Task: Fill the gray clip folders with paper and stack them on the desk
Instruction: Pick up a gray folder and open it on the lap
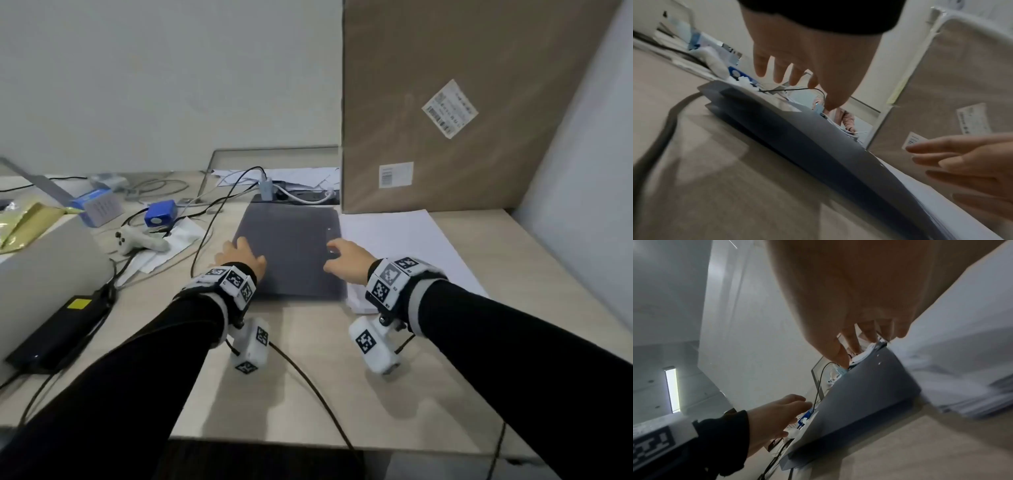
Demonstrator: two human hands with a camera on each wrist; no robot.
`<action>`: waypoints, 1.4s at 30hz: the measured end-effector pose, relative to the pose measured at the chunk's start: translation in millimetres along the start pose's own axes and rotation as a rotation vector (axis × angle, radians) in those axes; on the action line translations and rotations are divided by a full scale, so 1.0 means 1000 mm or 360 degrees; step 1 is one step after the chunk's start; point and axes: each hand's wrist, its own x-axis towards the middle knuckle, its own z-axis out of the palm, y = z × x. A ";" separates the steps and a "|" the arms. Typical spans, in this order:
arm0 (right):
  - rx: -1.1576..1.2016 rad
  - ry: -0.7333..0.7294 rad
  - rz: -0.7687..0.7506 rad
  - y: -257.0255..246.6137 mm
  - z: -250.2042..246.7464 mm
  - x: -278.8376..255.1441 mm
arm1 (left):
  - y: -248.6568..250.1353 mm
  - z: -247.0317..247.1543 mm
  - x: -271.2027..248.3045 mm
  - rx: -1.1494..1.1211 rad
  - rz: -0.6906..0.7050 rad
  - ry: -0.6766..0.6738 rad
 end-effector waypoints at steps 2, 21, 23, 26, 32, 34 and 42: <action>-0.0061 -0.0054 0.0045 -0.003 0.009 0.016 | -0.003 0.003 0.010 -0.0068 -0.0135 -0.0084; 0.0149 -0.0160 -0.0035 -0.009 0.028 -0.011 | -0.020 -0.059 0.015 -0.0770 -0.0223 0.0179; 0.0274 -0.0009 -0.0080 -0.012 0.021 -0.029 | -0.020 -0.075 -0.001 -0.0886 -0.0137 0.0277; 0.0554 0.0291 -0.0025 -0.013 -0.002 -0.057 | -0.025 -0.097 -0.027 -0.1024 0.0002 0.0388; 0.1466 0.0083 0.0069 0.005 -0.051 -0.125 | -0.018 -0.110 -0.092 -0.1439 0.0295 0.0380; 0.1592 0.0168 0.0010 0.016 -0.065 -0.154 | -0.007 -0.106 -0.119 -0.1559 0.0334 0.0304; 0.1459 0.0738 0.0208 0.109 -0.100 -0.271 | 0.062 -0.036 -0.219 -0.1473 0.0407 -0.0386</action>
